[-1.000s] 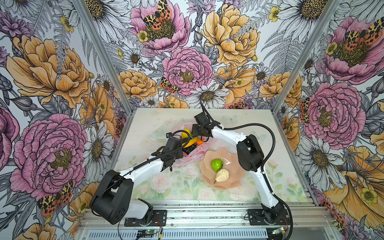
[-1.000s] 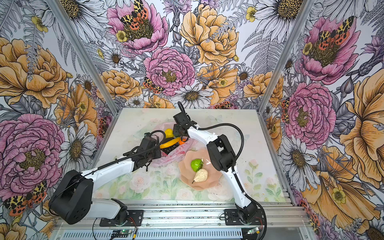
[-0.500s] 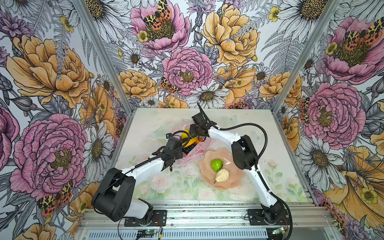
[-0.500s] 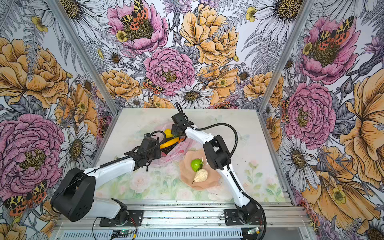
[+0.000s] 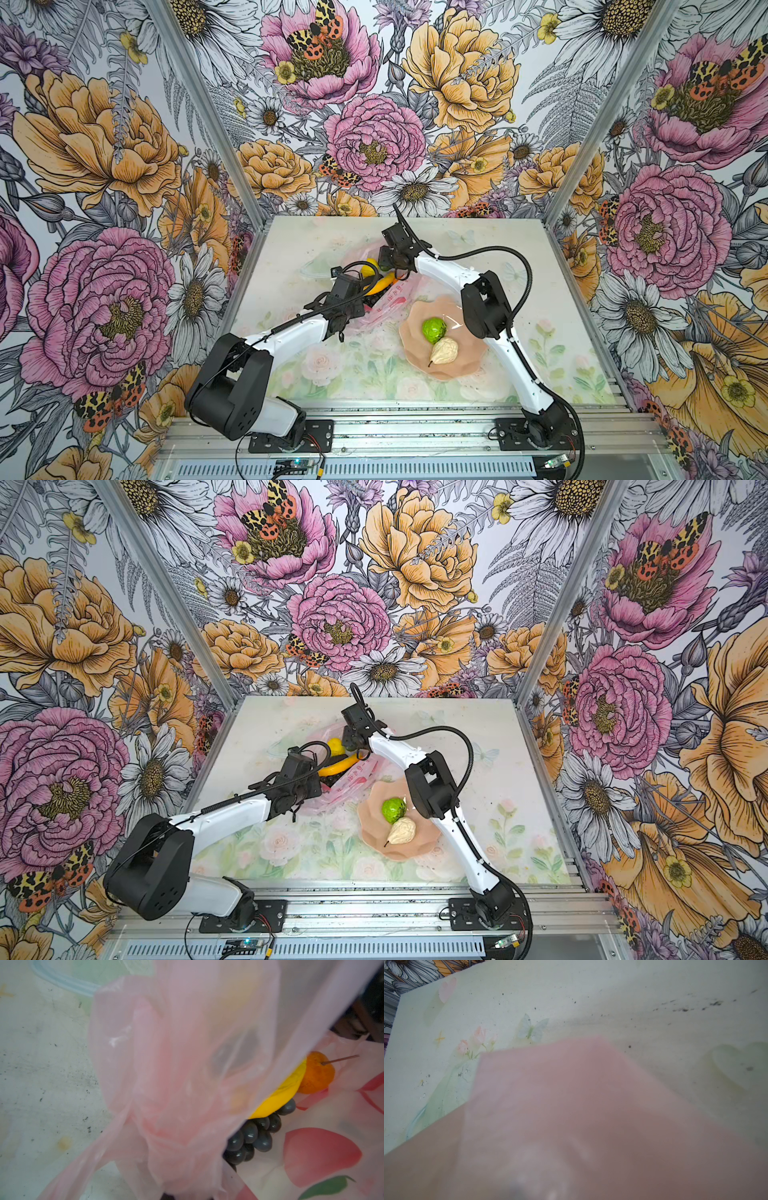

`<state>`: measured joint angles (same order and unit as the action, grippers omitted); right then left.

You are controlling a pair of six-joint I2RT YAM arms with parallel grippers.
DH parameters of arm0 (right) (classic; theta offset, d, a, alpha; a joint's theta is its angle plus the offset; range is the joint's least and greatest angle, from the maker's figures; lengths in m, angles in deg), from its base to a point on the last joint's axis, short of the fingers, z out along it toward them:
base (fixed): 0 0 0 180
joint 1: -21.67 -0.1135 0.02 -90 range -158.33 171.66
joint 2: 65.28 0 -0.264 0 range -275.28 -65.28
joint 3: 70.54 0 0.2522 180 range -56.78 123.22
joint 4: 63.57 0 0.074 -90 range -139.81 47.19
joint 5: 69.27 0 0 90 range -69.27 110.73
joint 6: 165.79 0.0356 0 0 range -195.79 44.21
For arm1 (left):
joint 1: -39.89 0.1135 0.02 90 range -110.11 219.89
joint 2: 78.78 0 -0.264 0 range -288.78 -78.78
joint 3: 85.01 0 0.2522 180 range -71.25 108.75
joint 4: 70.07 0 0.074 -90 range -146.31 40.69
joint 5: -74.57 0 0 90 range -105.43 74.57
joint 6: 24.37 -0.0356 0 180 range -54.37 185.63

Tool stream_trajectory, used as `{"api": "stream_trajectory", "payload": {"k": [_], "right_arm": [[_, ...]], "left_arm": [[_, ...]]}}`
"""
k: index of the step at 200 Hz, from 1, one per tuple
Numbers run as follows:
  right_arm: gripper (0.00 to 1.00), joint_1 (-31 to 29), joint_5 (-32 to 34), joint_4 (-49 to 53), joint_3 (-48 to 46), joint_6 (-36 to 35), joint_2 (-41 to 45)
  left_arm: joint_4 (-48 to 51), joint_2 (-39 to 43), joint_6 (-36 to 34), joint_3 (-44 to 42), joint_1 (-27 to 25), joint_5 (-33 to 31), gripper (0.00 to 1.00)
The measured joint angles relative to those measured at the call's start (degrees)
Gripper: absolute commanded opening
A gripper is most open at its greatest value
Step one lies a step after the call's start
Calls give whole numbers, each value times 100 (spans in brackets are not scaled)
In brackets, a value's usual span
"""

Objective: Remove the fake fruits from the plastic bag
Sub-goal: 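Reach into the bag and grasp the dark green avocado with the right gripper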

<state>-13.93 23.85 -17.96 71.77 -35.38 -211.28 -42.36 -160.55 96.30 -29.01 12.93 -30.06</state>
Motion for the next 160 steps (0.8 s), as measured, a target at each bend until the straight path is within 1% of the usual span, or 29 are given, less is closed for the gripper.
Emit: {"api": "stream_trajectory", "payload": {"k": [33, 69, 90, 115, 160], "right_arm": [[52, -11, -105, 81, 249, -122, 0], [52, -28, -282, 92, 879, -192, -9], [52, -61, -387, 42, 1032, -216, -9], [52, -127, -479, 52, 973, -254, 9], [52, -197, -601, 85, 280, -315, 437]], "left_arm": [[-2, -26, 76, 0, 83, 7, 0], [-13, -44, 251, 0, 251, 13, 0], [-146, -52, 367, 0, 254, 164, 0], [-332, -155, 501, 0, 208, 319, 0], [-411, -289, 647, 37, 195, 479, 0]]}}
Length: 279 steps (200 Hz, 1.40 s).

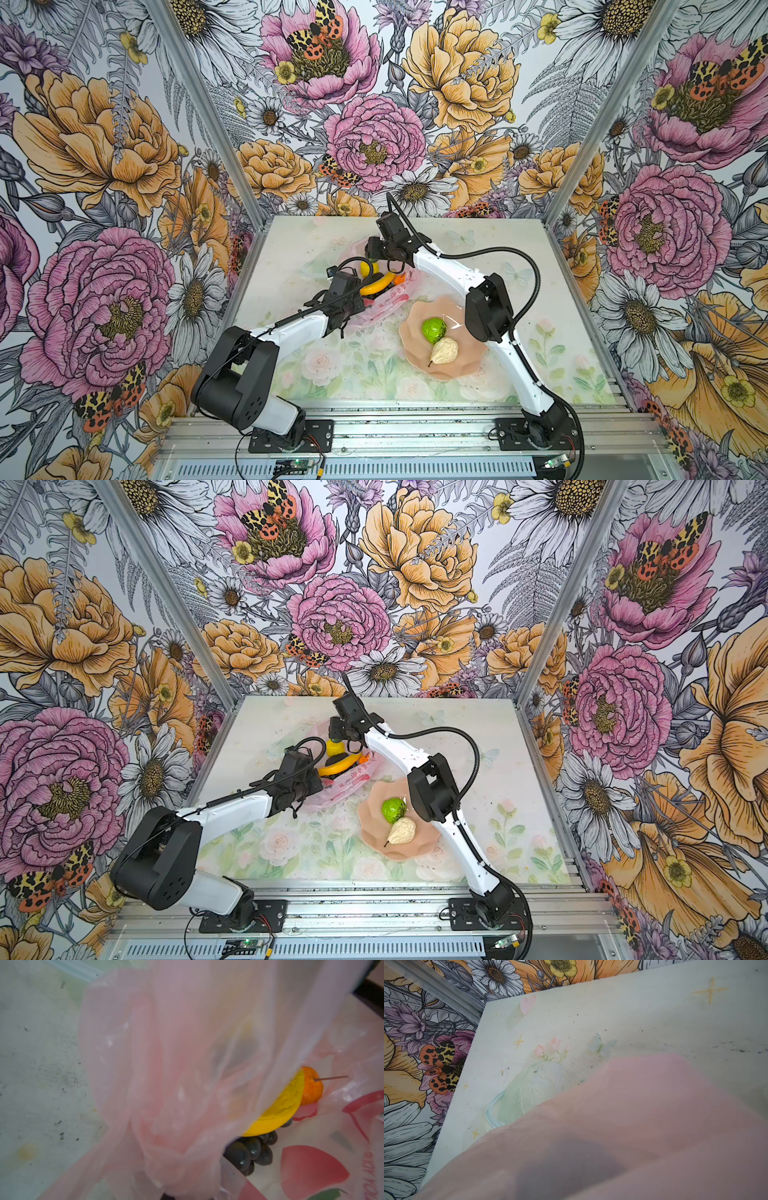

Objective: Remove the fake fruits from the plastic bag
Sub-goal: 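Reach into the bag and grasp the dark green avocado with the right gripper, then lift the avocado out and carry it over the peach plate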

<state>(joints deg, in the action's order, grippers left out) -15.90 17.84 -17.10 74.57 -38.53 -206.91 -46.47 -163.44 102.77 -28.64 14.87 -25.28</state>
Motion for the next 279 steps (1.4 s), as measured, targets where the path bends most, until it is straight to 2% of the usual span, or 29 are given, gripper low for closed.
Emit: {"api": "stream_trajectory", "payload": {"k": [97, 214, 279], "right_arm": [[53, -111, -149, -55, -1759, -208, 1797], [53, -153, 160, -166, -4833, -636, 4489], [53, 103, 284, 391, -6122, -682, 5755]], "left_arm": [[-4, -85, 7, 160, 2, 72, 0], [-28, -107, 4, 164, 52, 138, 0], [-31, -107, 2, 164, 57, 157, 0]]}}
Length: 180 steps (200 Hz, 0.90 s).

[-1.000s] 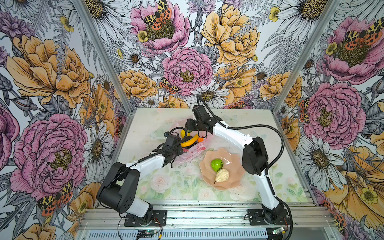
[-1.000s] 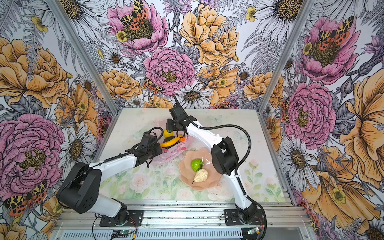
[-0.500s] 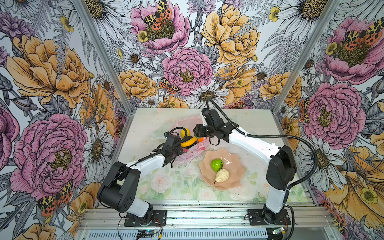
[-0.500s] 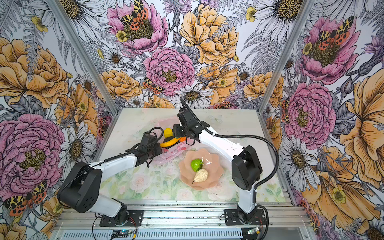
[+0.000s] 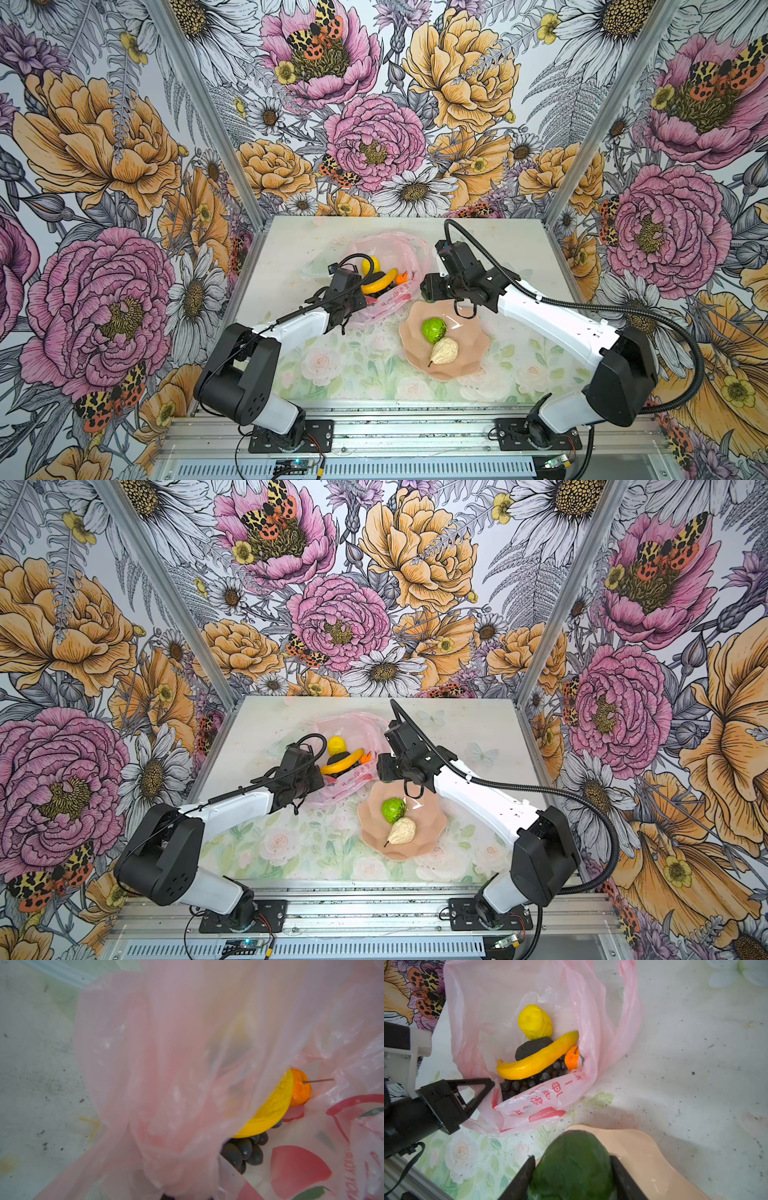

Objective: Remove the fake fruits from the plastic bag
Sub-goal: 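Lift the avocado out and carry it over the peach plate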

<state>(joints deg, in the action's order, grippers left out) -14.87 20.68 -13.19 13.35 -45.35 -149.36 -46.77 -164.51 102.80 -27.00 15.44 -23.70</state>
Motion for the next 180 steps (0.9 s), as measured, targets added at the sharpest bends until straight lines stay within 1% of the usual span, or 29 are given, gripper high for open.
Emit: {"api": "stream_trajectory", "payload": {"k": [25, 49, 101, 149, 180], "right_arm": [[53, 166, 48, 201, -426, -35, 487], [53, 286, 50, 337, -752, -59, 682], [52, 315, 127, 544, -1252, -55, 688], [52, 291, 245, 597, -1458, -57, 640], [52, 175, 466, 601, -1484, -142, 468]], "left_arm": [[-48, -28, 0, 0, 0, 2, 0], [-87, -63, 0, 0, 0, 2, 0], [-85, -68, 0, 0, 0, 2, 0], [-85, -68, 0, 0, 0, 2, 0], [-85, -68, 0, 0, 0, 2, 0]]}}
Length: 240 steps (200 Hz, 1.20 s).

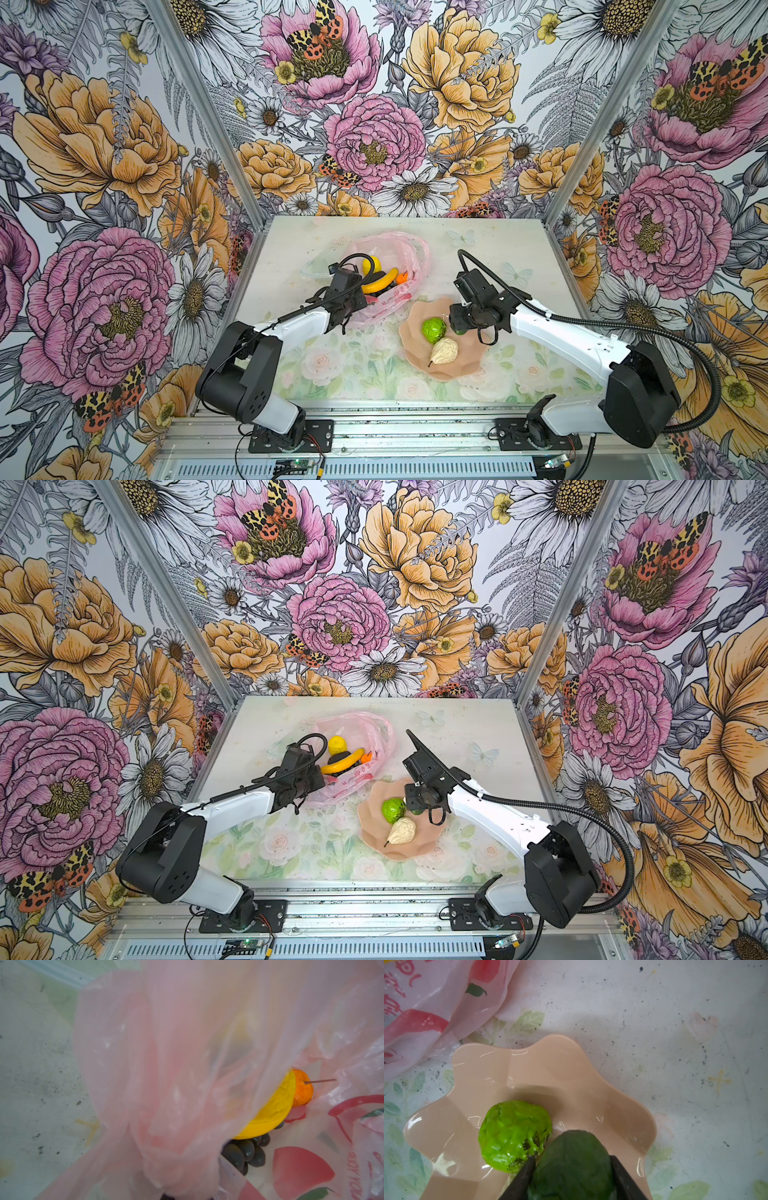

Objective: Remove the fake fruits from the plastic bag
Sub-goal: 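Lift the avocado out and carry it over the peach plate, then lower the avocado beside the mango and open the right gripper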

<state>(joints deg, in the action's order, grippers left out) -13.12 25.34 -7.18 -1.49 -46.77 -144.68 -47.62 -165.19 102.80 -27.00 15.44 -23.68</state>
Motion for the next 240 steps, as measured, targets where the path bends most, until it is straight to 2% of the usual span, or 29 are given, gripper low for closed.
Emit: {"api": "stream_trajectory", "payload": {"k": [110, 240], "right_arm": [[53, -356, 306, -216, -197, -129, -688], [66, -367, 485, -433, -216, -109, -887]], "left_arm": [[0, 0, -2, -7, 26, 0, 0], [4, 0, -2, -7, 33, 0, 0]]}}
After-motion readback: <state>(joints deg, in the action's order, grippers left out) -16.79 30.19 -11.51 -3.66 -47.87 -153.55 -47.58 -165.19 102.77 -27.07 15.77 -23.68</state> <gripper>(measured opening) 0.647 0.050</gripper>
